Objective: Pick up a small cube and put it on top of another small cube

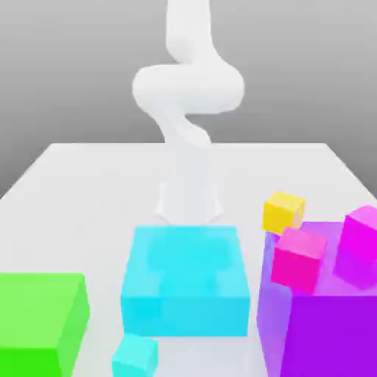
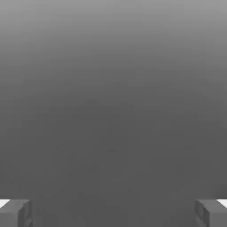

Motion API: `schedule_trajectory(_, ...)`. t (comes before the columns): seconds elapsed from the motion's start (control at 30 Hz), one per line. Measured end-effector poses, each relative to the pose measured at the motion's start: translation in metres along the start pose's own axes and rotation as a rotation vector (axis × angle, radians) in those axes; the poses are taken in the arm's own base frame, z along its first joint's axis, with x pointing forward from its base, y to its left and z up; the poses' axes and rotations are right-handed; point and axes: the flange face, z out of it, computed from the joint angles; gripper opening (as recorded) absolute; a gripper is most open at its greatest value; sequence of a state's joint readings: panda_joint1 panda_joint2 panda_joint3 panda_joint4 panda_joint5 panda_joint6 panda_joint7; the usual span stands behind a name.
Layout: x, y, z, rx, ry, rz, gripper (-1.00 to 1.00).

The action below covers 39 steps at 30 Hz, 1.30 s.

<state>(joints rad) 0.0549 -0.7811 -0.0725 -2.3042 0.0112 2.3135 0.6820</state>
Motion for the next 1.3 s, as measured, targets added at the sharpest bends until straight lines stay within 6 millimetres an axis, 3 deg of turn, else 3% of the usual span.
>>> schedule_trajectory(0.3, 0.029, 0.044, 0.064, 0.087, -0.14, -0.288, 0.0)
schedule_trajectory(0.6, 0.03, 0.078, 0.154, 0.161, -0.272, -0.59, 0.0)
schedule_trajectory(0.9, 0.003, 0.106, 0.247, 0.231, -0.401, -0.916, 0.0)
schedule_trajectory(1.3, -0.059, 0.143, 0.351, 0.332, -0.568, -1.392, 0.0)
